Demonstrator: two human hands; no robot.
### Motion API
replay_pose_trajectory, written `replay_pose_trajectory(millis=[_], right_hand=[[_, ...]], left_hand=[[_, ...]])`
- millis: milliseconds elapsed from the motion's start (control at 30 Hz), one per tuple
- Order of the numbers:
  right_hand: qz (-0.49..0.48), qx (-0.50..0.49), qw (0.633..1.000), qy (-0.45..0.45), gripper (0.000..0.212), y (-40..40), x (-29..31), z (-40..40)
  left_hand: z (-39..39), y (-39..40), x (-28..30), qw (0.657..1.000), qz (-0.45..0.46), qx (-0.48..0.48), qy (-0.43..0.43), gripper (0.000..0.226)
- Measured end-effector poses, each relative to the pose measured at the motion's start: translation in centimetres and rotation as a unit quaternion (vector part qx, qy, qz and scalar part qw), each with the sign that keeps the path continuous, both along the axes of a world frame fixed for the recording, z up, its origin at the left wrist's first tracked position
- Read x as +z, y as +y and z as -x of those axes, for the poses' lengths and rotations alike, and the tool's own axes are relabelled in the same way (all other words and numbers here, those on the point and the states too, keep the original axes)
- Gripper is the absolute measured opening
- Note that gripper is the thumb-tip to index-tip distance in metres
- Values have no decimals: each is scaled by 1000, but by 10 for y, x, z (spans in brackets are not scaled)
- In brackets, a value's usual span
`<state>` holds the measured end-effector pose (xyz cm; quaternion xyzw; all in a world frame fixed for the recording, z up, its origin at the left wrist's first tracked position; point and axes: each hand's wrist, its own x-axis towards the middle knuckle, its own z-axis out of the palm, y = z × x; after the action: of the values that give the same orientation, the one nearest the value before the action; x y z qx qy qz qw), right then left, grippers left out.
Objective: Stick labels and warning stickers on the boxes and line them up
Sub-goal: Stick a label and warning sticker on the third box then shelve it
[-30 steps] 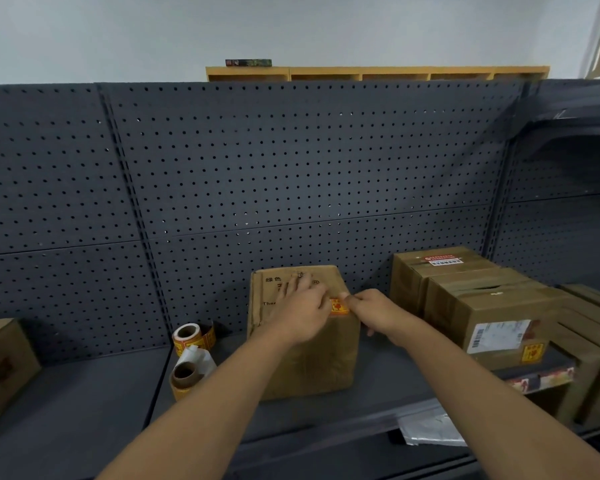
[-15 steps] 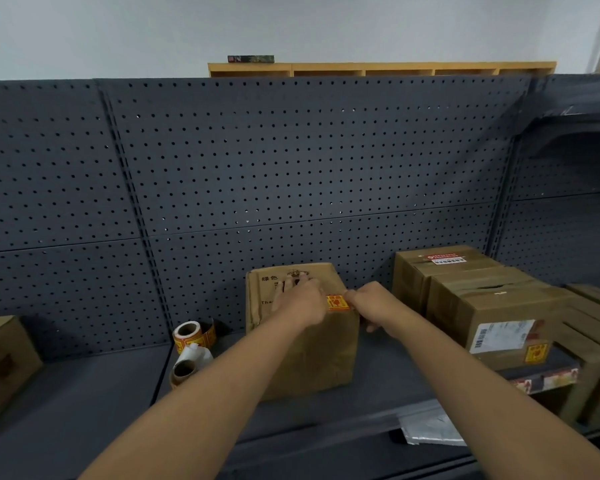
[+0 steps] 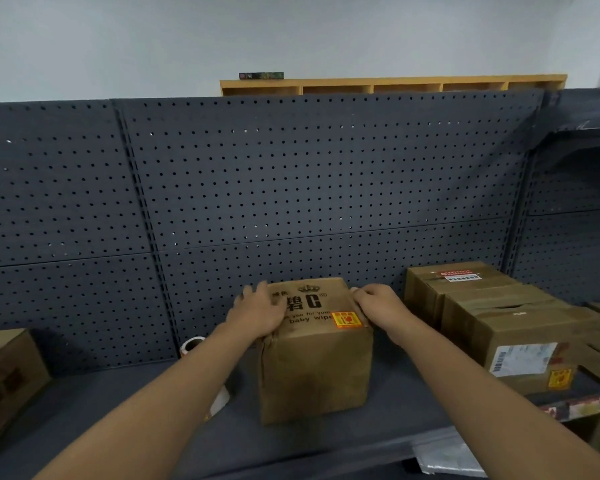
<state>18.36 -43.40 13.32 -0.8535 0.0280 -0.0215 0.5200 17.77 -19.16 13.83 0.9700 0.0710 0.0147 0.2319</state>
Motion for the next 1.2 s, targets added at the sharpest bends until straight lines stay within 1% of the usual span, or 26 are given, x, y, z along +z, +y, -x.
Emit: replay_pose_trajectory(millis=[100,167,233,300,367,400,467,533,600,633,700,733,800,867,900,933,967,1000,1033,1100,1133,1200], right_hand=[[-8,15,999,31,35,8,-2,-1],[-25,29,998,52,41,13,-6,1],[-45,24,997,59,43,15,-9,3],[-63,28,996,62,45,14,-11,2],[-64,45,995,63,36,9,-8,4],[-59,54,995,60,30,4,-7,4],[-50,79,994,54,25,-6,-1,8],[-46,97,993,40,21,-15,3,15],[-49,113,992,20,11,-20,3,20],[-49,121,991,11,8,-21,3,25],[-52,144,988,-5,18,-23,-2,30],[-57,150,987,-8,23,-24,-5,33],[-65,166,984,-22,30,-25,-11,39],[-69,170,982,-42,35,-26,-17,45],[-67,167,982,-52,39,-24,-17,49],[-58,165,983,-58,49,-23,-20,50],[-50,164,983,-64,62,-23,-22,51],[-40,172,982,-66,69,-23,-25,53],[-27,184,980,-66,67,-22,-28,54],[20,207,976,-66,54,-18,-37,59],[39,210,975,-67,51,-16,-42,60],[39,201,976,-70,55,-13,-51,63]], left_hand=[[0,8,-9,989,147,22,27,80],[4,7,-11,971,230,42,46,79],[8,6,-12,953,290,59,66,77],[12,5,-13,937,338,55,70,69],[18,5,-10,933,352,32,63,55],[19,6,-10,934,353,18,59,48],[23,10,-12,938,341,-7,51,34],[29,15,-14,941,335,-37,27,39],[31,18,-17,945,322,-55,5,49],[34,18,-17,945,320,-67,-11,46],[41,15,-17,939,330,-89,-37,40],[43,16,-18,935,339,-96,-44,42],[47,19,-25,925,361,-107,-46,51],[50,24,-32,915,388,-101,-41,69],[52,27,-35,902,421,-85,-31,78],[55,28,-36,887,455,-68,-25,83],[57,30,-36,873,483,-63,-24,83],[60,31,-35,864,500,-64,-23,79],[61,32,-36,860,505,-68,-18,74],[65,36,-37,865,496,-77,-10,70],[68,37,-39,867,492,-80,-12,72],[73,39,-46,866,494,-78,-21,85]])
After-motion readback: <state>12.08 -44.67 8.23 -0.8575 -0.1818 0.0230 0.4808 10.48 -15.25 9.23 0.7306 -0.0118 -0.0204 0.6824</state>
